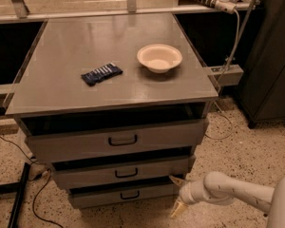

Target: Open bottom drawer

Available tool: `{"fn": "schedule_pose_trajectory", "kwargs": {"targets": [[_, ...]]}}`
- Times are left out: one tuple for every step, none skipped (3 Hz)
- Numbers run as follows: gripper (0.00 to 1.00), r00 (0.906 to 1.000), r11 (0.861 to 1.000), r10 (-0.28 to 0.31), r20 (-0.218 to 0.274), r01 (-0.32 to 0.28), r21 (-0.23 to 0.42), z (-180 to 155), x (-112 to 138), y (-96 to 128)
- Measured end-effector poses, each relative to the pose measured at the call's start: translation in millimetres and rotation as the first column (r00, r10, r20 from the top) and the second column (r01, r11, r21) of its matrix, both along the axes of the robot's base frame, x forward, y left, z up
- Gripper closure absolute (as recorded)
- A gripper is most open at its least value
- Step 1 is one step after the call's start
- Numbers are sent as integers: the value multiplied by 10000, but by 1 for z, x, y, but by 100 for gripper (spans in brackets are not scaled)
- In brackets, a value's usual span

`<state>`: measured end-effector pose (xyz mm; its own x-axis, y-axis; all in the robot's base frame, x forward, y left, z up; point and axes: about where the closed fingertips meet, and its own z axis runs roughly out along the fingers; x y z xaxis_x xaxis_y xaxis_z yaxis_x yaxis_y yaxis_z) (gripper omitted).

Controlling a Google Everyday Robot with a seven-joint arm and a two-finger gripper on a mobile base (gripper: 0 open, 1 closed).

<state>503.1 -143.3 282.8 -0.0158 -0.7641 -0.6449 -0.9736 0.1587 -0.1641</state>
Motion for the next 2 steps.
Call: {"fn": "schedule_pose_trajectory", "kwargs": {"targets": [[0, 9998, 9998, -176, 125, 177, -36, -22, 4, -8], [0, 9983, 9997, -161, 557, 170, -155, -36, 11, -9]]}}
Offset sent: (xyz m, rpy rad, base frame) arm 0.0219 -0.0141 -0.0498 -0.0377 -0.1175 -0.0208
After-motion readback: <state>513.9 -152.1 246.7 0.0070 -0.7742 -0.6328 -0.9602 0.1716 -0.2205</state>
